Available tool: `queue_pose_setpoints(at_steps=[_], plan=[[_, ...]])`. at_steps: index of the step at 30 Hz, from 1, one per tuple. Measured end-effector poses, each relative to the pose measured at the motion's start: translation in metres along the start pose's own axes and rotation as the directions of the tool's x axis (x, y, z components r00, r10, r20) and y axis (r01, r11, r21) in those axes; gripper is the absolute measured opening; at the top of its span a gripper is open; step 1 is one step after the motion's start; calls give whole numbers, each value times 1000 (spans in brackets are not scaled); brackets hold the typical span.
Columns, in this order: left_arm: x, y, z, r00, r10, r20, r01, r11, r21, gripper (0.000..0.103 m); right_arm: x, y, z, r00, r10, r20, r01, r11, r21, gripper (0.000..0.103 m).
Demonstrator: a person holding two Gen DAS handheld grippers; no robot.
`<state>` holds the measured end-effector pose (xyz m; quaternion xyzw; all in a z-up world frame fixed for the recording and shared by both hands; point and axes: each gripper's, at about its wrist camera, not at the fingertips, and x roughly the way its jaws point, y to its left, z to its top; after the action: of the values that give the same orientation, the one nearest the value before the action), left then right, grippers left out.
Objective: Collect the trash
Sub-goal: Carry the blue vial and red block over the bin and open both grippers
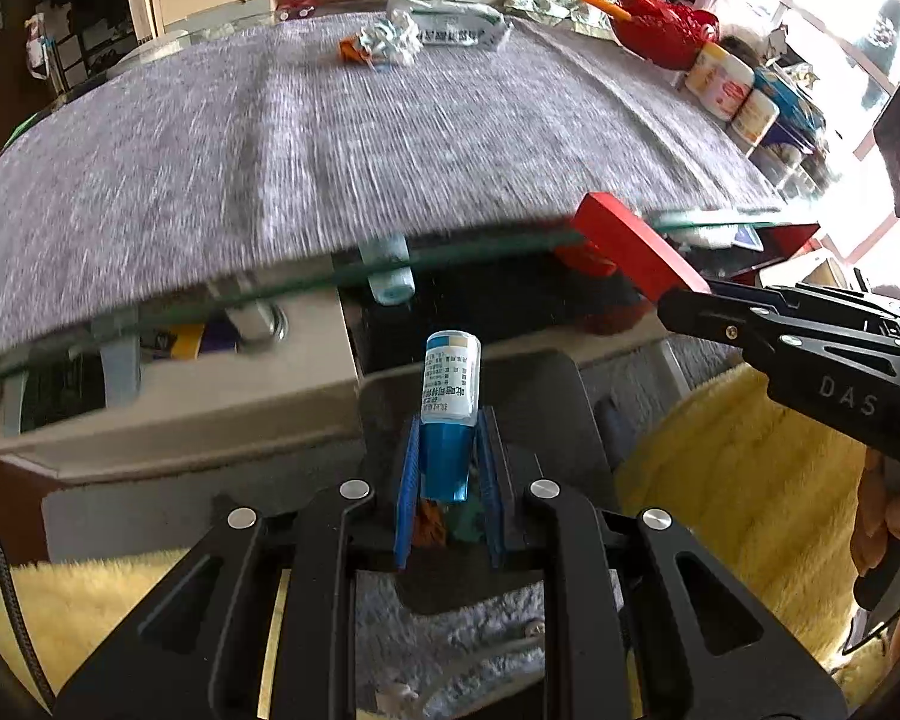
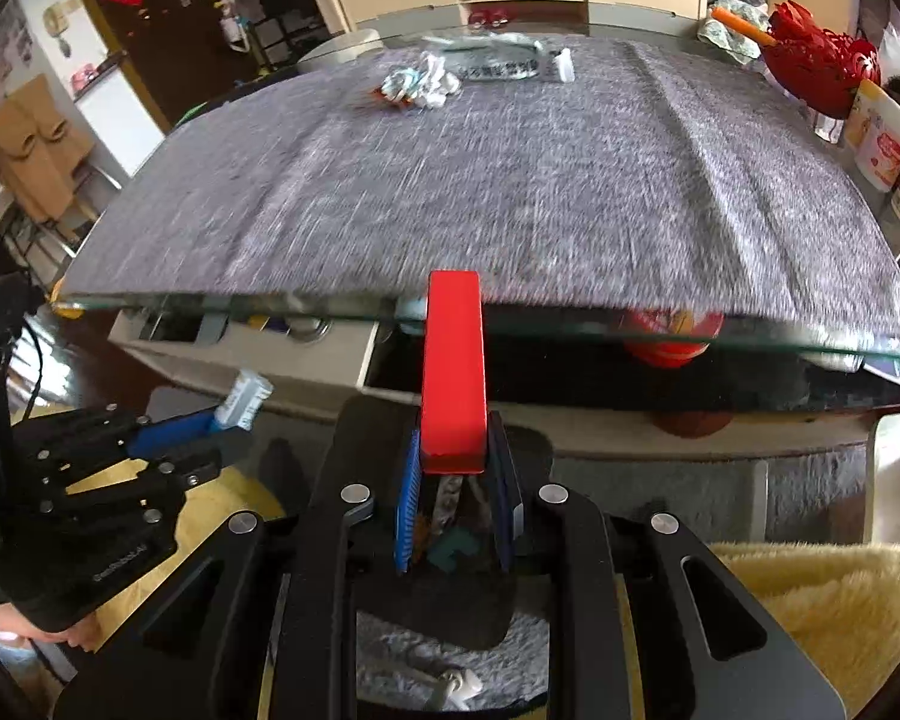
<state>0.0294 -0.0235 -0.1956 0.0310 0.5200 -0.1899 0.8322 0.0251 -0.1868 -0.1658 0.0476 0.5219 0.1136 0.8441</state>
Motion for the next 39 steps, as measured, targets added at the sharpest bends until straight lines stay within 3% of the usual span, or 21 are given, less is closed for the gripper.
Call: queue_pose_setpoints(at_steps=[15, 30, 32, 34, 38, 39], plan=[[51, -8, -51, 990, -14, -141, 9, 999, -38, 17, 54, -15, -56, 987, 14, -161, -3, 997, 71, 21], [88, -4, -55, 972, -53, -228, 38, 997, -70, 19, 87, -18, -45, 977, -4, -212, 23, 996, 87, 24], [89, -2, -54, 972, -52, -231, 35, 996, -76, 26, 88, -19, -42, 977, -12, -212, 33, 995, 96, 24], [89, 1, -52, 973, -43, -226, 25, 996, -80, 40, 88, -21, -40, 978, -19, -209, 41, 994, 103, 25], [82, 4, -49, 979, -17, -204, 1, 997, -82, 60, 83, -25, -35, 981, -56, -185, 76, 992, 103, 59], [80, 5, -47, 980, -12, -200, -4, 997, -80, 66, 79, -26, -33, 982, -69, -174, 88, 991, 102, 63]])
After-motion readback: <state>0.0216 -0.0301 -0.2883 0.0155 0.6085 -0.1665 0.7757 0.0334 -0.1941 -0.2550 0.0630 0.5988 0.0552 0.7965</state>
